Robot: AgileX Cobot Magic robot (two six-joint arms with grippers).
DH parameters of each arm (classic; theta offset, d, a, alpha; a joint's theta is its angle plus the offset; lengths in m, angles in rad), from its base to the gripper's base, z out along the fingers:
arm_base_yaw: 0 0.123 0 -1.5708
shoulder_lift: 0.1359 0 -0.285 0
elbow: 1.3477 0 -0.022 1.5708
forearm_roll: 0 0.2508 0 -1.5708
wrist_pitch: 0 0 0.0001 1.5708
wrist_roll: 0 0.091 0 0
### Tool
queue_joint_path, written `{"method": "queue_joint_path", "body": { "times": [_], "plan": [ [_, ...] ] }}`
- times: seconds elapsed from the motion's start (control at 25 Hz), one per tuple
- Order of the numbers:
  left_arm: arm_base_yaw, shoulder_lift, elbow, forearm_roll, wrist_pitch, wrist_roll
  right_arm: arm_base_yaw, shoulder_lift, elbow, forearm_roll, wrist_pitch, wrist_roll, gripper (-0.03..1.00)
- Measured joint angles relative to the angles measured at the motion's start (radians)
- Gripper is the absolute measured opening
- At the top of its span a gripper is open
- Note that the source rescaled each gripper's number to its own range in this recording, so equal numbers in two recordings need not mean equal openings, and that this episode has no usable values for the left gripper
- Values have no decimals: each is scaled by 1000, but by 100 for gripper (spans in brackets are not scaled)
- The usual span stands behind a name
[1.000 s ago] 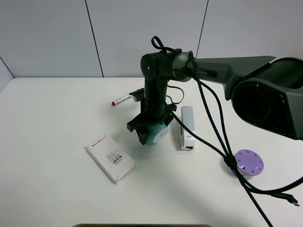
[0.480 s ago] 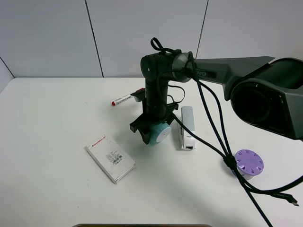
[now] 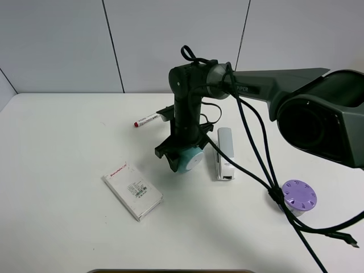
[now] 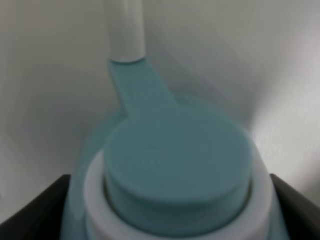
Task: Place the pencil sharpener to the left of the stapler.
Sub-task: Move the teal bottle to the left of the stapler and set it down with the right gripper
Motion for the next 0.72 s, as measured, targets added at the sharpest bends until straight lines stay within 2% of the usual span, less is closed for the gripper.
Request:
{"method": "queue_joint_path", "body": {
  "times": [0.72],
  "plan": [
    [0,0,0,0,0,0,0,23,-7,6,2,18,0]
  ]
}}
